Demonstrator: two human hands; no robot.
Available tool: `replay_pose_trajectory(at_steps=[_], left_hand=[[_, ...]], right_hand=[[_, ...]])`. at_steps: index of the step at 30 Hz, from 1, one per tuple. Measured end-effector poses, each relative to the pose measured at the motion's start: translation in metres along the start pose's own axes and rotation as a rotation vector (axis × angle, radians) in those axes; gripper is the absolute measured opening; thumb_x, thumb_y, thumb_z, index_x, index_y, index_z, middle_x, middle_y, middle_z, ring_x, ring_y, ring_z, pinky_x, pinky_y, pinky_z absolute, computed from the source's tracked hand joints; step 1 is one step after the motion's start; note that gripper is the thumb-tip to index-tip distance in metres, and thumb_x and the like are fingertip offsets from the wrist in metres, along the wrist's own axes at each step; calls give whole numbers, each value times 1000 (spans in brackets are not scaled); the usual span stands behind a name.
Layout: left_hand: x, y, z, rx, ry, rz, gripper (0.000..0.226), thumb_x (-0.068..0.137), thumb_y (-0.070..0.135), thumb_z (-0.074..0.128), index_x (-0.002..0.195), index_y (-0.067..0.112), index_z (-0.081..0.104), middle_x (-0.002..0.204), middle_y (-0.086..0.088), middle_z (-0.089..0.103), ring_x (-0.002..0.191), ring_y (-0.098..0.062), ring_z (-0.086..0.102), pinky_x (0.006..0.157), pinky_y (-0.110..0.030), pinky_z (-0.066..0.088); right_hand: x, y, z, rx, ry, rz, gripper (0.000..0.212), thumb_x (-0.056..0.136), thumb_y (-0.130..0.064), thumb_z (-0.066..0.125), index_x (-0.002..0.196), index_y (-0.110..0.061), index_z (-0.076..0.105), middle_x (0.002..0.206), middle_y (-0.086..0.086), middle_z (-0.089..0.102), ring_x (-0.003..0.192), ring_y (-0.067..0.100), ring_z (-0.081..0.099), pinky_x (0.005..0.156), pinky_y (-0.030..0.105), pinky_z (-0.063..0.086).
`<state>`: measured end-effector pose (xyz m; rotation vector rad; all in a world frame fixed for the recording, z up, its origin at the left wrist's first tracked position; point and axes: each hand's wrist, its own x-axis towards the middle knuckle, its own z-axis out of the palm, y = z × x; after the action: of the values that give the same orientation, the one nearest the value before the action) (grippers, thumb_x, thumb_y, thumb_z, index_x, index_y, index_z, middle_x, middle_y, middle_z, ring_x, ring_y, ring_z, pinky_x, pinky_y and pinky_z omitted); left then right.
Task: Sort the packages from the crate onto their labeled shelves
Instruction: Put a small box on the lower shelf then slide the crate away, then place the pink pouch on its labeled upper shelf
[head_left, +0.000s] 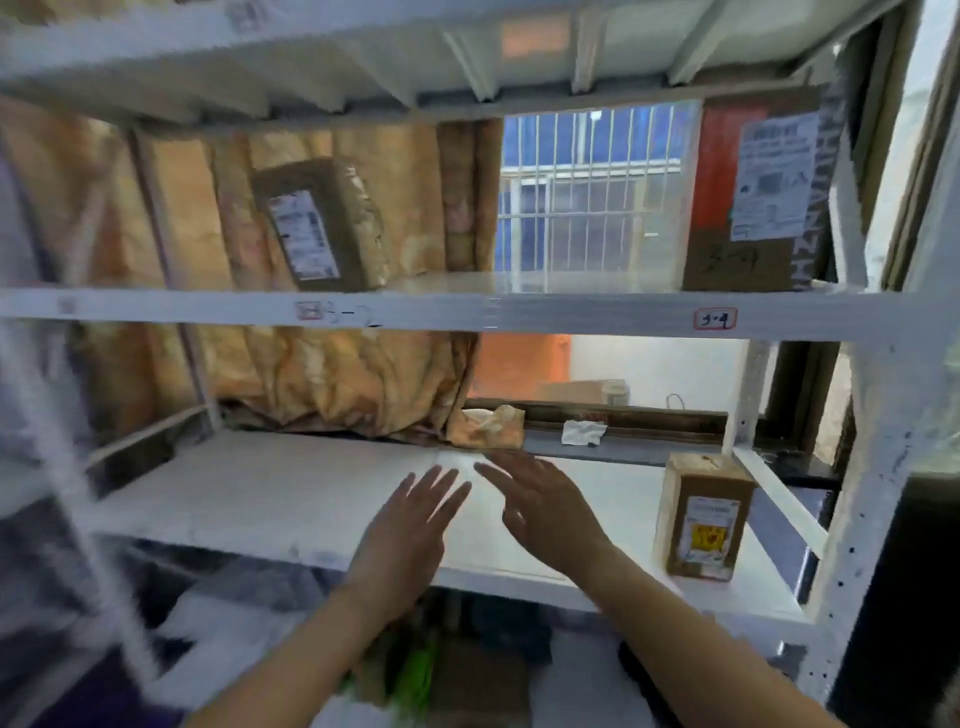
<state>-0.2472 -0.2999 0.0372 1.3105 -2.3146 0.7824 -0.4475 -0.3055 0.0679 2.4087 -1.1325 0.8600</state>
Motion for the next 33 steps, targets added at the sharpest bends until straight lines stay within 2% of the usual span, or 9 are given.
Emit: replay_pose_trajectory(at_steps=[3,4,6,8,12,15,22,29,33], left_hand=[[-77,-79,-73,88,-53,-167,70,61,8,78,127,13,56,127,-10,59,117,-28,56,98,-41,44],[-103,-102,-98,113,-61,-220,67,65,7,77,128,11,55,128,-12,58,119,-29,55,97,-42,45],[-159,-142,-142,126,-74,-338,60,81,6,62,137,9,44,140,-12,46,131,-29,41,108,-42,33],[-215,-175,-176,142,-102,-436,58,89,7,50,144,8,32,149,-11,34,137,-29,30,113,-41,21],[-326,-216,-221,151,-137,-520,58,83,2,59,137,4,42,137,-18,48,125,-37,47,106,-49,32],[-397,-235,-243,172,-190,-616,56,88,7,56,141,8,38,141,-15,44,128,-33,43,108,-42,30],[-515,-277,-259,156,-302,-955,55,97,20,41,148,21,20,152,-2,27,139,-22,25,113,-33,20],[-589,-350,-228,171,-404,-1125,55,97,20,41,148,19,21,153,-3,26,140,-21,23,114,-31,16],[-619,-414,-187,175,-494,-1200,58,96,23,41,149,23,16,154,-1,23,142,-18,19,115,-31,14]], right_hand=[[44,-90,1,34,-39,-106,61,62,3,69,122,-10,63,122,10,64,108,29,63,85,38,53],[56,-121,1,45,-46,-126,61,61,3,70,121,-8,63,120,11,65,105,30,64,83,39,53],[79,-186,3,76,-64,-161,60,61,2,69,120,-7,64,119,12,66,104,30,64,84,39,52],[98,-249,7,121,-92,-225,58,71,0,64,128,-8,58,129,11,59,114,29,58,91,37,47],[126,-360,32,240,-213,-381,53,91,-11,49,143,-13,40,150,6,37,134,23,36,106,31,25],[139,-432,58,261,-319,-487,53,93,-14,48,145,-16,37,152,4,34,135,22,35,106,31,26],[173,-554,121,290,-508,-618,55,94,-19,50,147,-19,32,151,2,34,136,22,33,109,35,31],[216,-646,240,340,-696,-734,58,88,-24,58,143,-20,39,145,4,43,127,24,43,102,35,38],[254,-687,316,349,-781,-720,58,91,-27,57,145,-22,36,146,2,41,129,24,41,101,35,38]])
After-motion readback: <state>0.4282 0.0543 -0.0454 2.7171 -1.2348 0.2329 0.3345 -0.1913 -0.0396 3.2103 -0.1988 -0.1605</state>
